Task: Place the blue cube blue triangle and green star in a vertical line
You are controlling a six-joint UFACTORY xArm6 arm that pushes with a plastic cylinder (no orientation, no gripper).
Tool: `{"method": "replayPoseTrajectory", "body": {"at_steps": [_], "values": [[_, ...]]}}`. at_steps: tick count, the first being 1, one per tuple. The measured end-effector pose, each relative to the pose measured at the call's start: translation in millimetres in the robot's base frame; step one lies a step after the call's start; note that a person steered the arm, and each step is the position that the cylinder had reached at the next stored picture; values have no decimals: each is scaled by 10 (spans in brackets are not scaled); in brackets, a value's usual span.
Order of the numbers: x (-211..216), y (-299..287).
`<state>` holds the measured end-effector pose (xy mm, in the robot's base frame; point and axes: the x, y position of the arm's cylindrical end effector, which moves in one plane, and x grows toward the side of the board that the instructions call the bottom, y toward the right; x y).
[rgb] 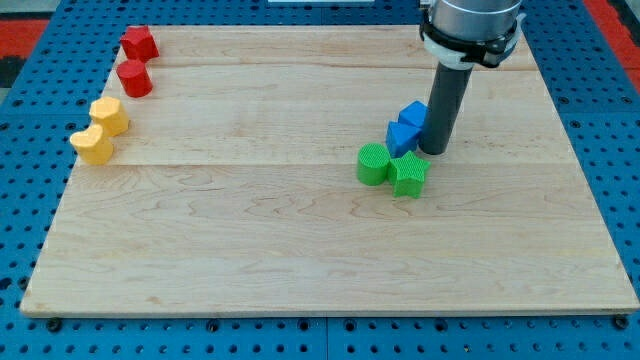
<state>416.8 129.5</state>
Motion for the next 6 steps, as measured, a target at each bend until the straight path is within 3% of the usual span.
{"method": "replayPoseTrajectory", "body": {"at_steps": [6], "values": [[-580,28]]}}
